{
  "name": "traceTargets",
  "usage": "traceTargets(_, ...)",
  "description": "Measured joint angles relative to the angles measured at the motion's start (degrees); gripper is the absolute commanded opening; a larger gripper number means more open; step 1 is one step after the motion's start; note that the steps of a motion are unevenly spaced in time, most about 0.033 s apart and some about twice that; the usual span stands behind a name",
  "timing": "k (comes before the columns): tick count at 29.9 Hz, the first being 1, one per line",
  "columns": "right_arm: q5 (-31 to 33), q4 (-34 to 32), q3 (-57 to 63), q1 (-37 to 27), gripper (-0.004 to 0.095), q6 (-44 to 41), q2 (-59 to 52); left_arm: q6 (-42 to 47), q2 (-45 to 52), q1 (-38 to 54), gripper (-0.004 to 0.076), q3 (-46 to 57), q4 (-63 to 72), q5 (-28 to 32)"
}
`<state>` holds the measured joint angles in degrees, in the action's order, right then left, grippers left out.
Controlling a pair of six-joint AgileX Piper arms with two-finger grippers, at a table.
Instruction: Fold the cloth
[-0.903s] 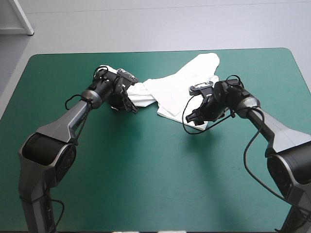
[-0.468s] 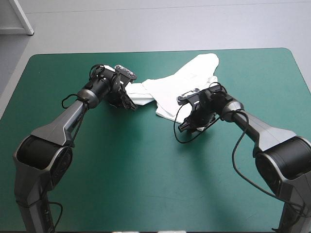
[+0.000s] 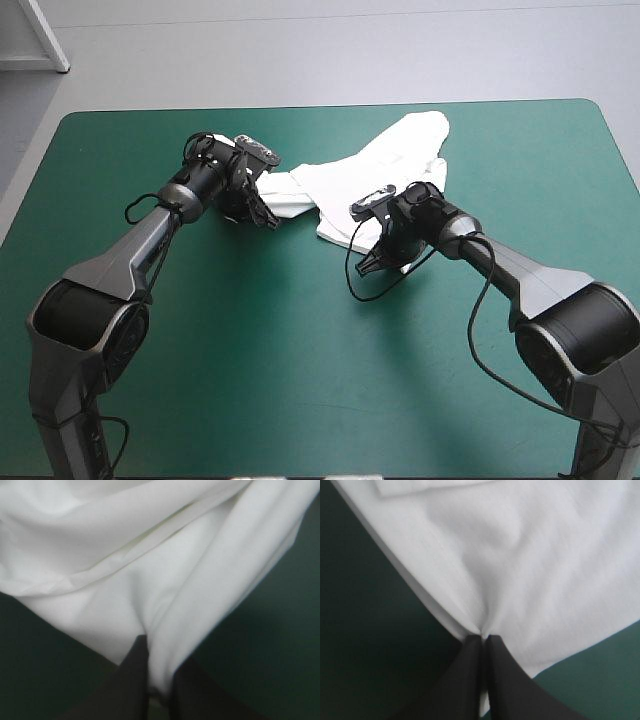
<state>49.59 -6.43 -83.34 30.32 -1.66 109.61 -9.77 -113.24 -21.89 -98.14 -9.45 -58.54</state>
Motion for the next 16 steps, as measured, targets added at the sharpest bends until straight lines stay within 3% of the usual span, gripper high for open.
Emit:
traceTargets(8,0.6,-5.3,-1.8,0.0,-0.0014,-4.6,-5.6,0.3,7.0,0.0,0.0020,-1.0,-0.1,1.1)
traceTargets(16,3.2,-7.1,-15.8,0.0,-0.0014,-5.9,-18.4,0.6,17.4,0.0,0.0020,-11.0,-5.0,-3.0)
